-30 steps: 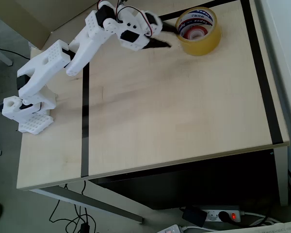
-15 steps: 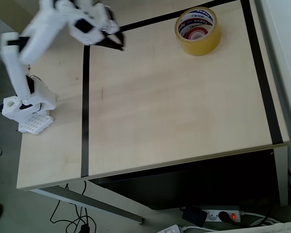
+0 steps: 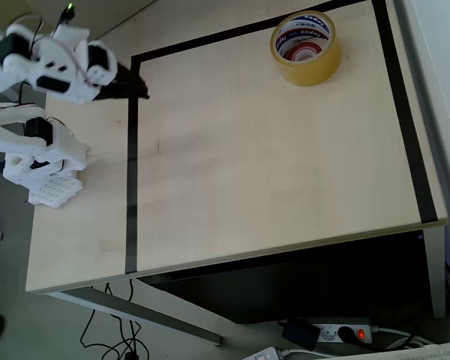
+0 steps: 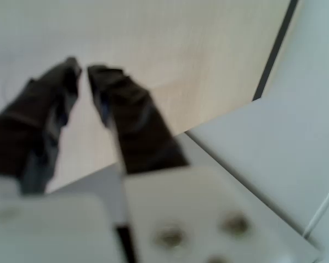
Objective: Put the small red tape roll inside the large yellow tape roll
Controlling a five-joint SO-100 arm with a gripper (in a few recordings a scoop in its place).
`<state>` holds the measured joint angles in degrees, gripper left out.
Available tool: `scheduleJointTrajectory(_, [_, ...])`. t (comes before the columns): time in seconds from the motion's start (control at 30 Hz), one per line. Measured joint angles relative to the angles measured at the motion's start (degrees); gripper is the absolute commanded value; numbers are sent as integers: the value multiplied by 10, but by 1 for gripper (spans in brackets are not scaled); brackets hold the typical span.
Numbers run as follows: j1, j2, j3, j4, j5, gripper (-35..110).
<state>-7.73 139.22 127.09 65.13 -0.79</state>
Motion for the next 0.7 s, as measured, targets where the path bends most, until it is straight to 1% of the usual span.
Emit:
scheduleJointTrajectory(0.2, [-4, 221, 192, -14, 0, 0])
scheduleJointTrajectory(0.27, [4, 263, 208, -13, 0, 0])
scheduleJointTrajectory(0.37, [11, 263, 244, -12, 0, 0])
scheduleJointTrajectory(0.43, [17, 294, 286, -11, 0, 0])
scheduleJointTrajectory(0.6, [6, 473, 431, 31, 0, 0])
scheduleJointTrajectory(0.7, [24, 508, 457, 28, 10, 0])
